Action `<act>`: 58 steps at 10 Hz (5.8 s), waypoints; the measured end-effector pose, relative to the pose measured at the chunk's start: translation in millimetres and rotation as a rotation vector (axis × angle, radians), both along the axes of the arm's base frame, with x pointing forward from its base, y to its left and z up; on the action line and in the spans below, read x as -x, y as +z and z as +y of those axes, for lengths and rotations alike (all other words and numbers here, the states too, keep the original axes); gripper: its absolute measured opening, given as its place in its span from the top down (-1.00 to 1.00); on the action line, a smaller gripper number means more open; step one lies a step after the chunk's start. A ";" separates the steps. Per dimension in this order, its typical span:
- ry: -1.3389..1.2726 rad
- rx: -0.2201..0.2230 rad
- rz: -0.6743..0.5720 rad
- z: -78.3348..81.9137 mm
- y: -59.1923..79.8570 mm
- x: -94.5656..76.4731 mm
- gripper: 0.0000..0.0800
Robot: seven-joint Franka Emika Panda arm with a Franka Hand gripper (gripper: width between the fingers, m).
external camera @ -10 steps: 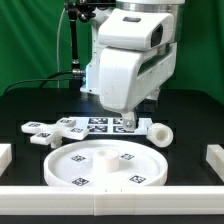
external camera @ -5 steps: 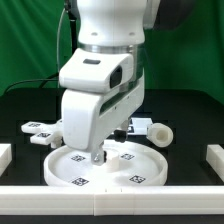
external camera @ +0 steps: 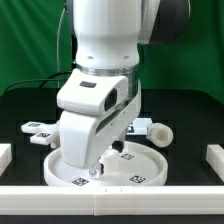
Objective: Assemble round table
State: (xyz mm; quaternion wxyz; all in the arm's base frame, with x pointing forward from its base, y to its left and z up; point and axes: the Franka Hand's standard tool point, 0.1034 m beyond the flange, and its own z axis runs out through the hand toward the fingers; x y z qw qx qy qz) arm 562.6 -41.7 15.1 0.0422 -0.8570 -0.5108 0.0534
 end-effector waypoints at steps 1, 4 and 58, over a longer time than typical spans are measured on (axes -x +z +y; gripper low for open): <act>-0.004 -0.001 -0.002 -1.9 -4.0 3.5 -0.62; -0.004 -0.001 -0.005 -3.4 -4.1 3.6 -0.30; -0.932 0.491 0.594 112.5 16.3 104.5 -0.62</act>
Offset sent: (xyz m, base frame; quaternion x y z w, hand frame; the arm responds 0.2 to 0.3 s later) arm -0.0038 0.0005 0.0028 -0.0128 0.0140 0.0095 0.9998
